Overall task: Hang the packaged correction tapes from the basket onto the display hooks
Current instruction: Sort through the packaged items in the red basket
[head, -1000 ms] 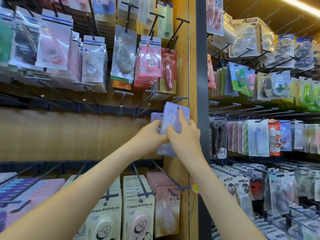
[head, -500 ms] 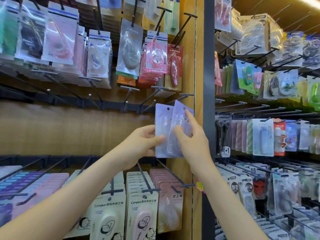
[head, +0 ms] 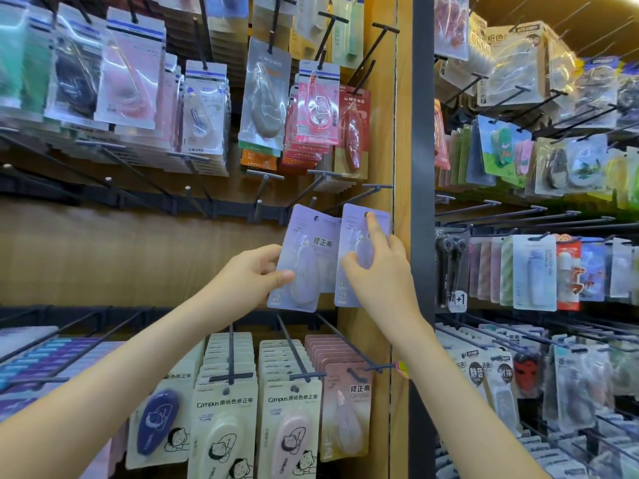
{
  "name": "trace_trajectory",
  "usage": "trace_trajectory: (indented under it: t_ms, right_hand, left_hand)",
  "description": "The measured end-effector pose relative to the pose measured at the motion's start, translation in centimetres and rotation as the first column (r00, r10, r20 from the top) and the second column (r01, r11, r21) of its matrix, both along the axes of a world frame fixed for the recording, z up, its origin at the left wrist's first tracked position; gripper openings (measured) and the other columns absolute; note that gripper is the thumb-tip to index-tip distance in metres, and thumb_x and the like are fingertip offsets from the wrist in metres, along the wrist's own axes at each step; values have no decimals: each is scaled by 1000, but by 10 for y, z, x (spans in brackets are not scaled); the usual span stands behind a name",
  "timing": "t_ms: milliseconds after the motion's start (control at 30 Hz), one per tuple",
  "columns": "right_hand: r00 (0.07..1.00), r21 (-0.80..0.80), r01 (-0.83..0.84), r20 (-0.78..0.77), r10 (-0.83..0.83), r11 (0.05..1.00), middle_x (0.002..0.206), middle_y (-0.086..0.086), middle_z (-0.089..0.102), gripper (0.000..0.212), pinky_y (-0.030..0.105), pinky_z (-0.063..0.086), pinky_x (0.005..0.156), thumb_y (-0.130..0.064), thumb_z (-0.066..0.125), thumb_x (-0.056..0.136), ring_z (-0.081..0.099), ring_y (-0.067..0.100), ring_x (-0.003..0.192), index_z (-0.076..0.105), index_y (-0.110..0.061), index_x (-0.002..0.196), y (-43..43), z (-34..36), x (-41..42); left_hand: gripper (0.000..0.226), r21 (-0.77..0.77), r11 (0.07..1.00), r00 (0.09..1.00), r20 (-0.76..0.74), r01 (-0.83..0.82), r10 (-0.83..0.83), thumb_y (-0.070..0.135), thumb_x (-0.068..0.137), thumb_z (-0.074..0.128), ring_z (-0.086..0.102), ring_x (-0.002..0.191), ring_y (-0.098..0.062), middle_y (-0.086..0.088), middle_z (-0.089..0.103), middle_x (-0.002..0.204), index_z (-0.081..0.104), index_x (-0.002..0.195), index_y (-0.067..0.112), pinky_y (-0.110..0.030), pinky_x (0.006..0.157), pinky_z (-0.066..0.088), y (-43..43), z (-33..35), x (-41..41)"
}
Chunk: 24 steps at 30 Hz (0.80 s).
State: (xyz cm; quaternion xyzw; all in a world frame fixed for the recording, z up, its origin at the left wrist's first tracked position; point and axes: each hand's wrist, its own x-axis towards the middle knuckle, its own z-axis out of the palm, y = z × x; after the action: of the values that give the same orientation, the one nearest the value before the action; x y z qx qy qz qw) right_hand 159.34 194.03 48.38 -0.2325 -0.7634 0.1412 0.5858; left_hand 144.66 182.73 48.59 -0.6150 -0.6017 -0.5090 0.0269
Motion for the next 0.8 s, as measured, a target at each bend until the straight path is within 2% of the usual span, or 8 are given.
trace_trajectory:
  t_ms: [100,167,233,333,433,567,667,800]
  right_hand:
    - [1000,44,27,16,-27,999,139,4,35,67,47,43,98,-32,47,92,43,27,123,15,-41,150,-1,0,2]
    - [999,37,23,21,-24,999,131,1,38,65,39,42,91,-30,46,93,45,24,112,16,-39,150,-2,2,3]
    - [1000,-21,-7,10,7,1000,124,-1,41,64,37,41,87,-31,44,94,47,23,103,15,-38,151,-3,5,3]
    - [998,-38,-58,-36,57,998,134,2,44,64,37,40,95,-33,44,95,47,25,117,14,-37,152,-3,7,1]
    - [997,31,-66,-33,67,997,144,-2,37,64,32,33,94,-30,47,96,38,20,126,17,-37,151,-4,8,0]
    - [1000,12,-4,9,4,1000,133,3,42,60,39,40,90,-32,46,94,45,23,103,21,-41,148,-4,16,5]
    - [998,0,45,55,-45,999,129,5,44,57,38,40,84,-34,43,94,45,26,104,22,-41,146,-1,23,8]
    - [992,4,66,105,-66,998,133,6,43,57,37,38,82,-35,42,94,45,31,114,22,-40,147,-1,30,12]
  left_hand:
    - [25,27,999,1000,25,-18,17,21,96,55,68,94,-14,7,69,107,55,116,34,-41,83,57,-8,-5,-10]
    - [24,47,999,999,52,10,-12,19,95,55,70,90,-13,7,71,101,57,112,36,-39,80,58,-11,-8,-14]
    - [25,64,997,995,83,53,-58,16,95,55,71,87,-13,7,74,96,59,107,37,-35,76,58,-13,-11,-16]
    - [25,85,991,985,135,100,-111,13,96,53,72,86,-15,5,75,95,60,110,32,-27,71,59,-14,-16,-17]
    - [25,97,989,980,153,114,-128,14,97,52,72,87,-12,8,74,95,60,111,33,-22,66,57,-14,-19,-16]
    - [25,110,985,975,167,130,-148,13,97,52,72,86,-11,10,74,94,60,111,32,-19,63,56,-13,-16,-15]
    - [26,106,985,979,138,137,-151,15,96,52,71,87,-10,11,74,93,58,111,35,-23,67,58,-14,-13,-15]
    - [27,92,987,983,115,134,-144,17,95,53,71,93,-17,5,74,100,58,114,35,-43,83,58,-12,-11,-15]
